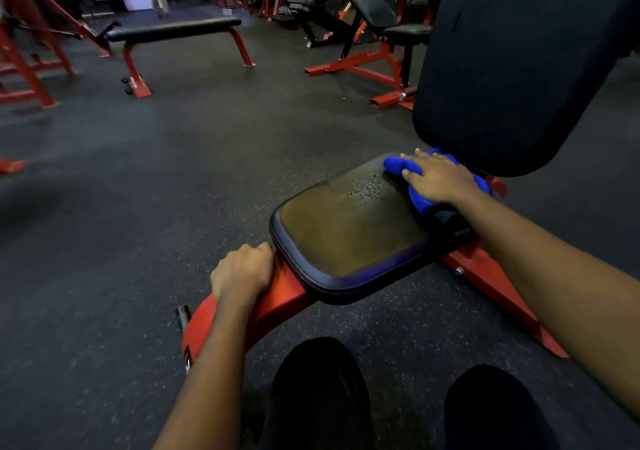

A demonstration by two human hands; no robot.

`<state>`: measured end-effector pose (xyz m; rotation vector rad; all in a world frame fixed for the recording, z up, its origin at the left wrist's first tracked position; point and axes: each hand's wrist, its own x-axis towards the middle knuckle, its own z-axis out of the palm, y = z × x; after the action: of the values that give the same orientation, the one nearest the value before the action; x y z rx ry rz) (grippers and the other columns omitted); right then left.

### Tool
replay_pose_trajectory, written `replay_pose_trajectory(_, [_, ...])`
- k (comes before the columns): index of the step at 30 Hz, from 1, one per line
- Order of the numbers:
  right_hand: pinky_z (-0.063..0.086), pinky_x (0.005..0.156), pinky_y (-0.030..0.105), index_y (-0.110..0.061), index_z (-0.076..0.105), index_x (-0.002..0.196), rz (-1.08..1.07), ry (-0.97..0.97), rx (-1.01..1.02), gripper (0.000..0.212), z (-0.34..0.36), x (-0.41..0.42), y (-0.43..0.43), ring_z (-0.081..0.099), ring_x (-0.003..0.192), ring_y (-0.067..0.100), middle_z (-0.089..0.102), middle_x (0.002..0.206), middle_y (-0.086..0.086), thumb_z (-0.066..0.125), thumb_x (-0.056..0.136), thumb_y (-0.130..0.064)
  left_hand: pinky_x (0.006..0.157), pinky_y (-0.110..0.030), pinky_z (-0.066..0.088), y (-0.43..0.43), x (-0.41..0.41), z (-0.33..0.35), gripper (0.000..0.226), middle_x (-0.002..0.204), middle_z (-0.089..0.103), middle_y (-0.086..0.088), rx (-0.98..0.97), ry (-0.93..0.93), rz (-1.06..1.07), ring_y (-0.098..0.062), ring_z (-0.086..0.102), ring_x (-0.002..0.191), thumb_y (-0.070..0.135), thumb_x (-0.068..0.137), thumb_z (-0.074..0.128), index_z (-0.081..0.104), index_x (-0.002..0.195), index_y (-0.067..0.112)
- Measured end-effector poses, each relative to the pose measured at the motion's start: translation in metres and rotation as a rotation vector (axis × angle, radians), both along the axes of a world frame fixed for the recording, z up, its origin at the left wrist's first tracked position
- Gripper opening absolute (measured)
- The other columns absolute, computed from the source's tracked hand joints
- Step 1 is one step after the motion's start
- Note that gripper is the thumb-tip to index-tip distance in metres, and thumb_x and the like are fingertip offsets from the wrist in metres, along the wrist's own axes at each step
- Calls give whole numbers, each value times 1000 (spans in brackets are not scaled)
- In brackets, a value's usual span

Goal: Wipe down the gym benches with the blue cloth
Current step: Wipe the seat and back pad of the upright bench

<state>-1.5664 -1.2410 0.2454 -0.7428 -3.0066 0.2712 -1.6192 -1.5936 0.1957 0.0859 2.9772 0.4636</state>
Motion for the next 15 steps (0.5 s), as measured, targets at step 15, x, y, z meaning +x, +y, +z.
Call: replay_pose_trajectory(15, [24, 118, 43, -36, 32, 151, -7, 39, -75, 54, 13, -58, 0, 27, 147, 23, 26, 160, -11, 37, 100, -53, 85, -40, 41, 0, -1, -1, 52, 125, 61, -21, 43, 6, -4, -36, 58, 112, 41, 94, 30, 64, 116, 8])
